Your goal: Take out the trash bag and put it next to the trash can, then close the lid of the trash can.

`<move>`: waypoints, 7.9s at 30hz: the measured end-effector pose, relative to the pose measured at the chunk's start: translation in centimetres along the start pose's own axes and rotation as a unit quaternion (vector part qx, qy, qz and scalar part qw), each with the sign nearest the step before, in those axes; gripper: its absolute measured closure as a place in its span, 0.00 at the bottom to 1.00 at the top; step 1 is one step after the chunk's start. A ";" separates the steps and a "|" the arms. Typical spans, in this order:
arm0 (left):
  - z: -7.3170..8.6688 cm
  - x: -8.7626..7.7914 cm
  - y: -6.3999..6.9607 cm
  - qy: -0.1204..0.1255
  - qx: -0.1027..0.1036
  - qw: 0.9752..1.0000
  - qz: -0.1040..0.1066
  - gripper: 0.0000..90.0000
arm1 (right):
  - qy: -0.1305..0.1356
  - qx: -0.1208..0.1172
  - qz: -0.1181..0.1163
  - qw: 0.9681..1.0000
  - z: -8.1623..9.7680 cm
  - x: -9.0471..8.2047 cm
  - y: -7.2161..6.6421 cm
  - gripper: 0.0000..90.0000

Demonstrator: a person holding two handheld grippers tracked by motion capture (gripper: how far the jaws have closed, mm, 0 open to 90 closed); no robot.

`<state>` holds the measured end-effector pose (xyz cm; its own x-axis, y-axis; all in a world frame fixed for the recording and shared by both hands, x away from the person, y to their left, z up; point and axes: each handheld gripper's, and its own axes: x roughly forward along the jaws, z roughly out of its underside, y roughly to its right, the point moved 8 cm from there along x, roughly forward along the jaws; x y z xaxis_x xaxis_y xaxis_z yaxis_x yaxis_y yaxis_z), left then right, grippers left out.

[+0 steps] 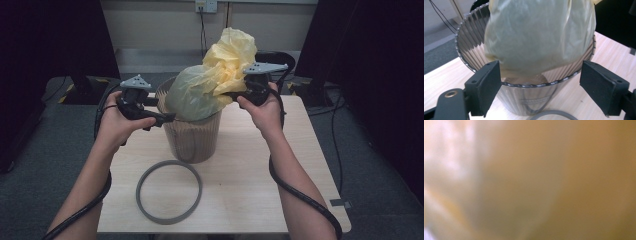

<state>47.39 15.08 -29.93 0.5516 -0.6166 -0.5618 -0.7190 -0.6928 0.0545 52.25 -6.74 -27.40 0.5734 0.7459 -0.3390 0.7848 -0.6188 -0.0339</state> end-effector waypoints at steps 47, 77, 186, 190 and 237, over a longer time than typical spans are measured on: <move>5.6 -0.8 -1.0 -0.024 -0.002 1.000 -0.008 0.18 | 0.031 0.008 0.153 0.988 3.4 -8.1 7.6 0.96; 10.0 0.8 -1.4 -0.042 -0.025 0.999 0.005 0.18 | 0.028 0.051 0.230 0.971 8.6 -13.1 12.5 0.96; 22.4 5.0 -2.6 -0.105 -0.070 0.992 0.007 0.18 | -0.083 0.103 0.186 0.974 24.3 -0.7 11.5 0.34; 22.2 5.2 -2.4 -0.097 -0.065 0.993 0.009 0.18 | -0.092 0.103 0.185 0.973 24.2 -0.9 11.4 0.31; 21.9 4.7 -1.6 -0.085 -0.068 0.994 0.003 0.18 | -0.135 0.092 0.137 0.977 28.7 -10.4 7.4 0.17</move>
<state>41.89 21.51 -50.70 0.4598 -0.5563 -0.6922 -0.6514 -0.7411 0.1629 45.38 -26.17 -51.12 0.6533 0.4692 -0.5941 0.5409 -0.8384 -0.0673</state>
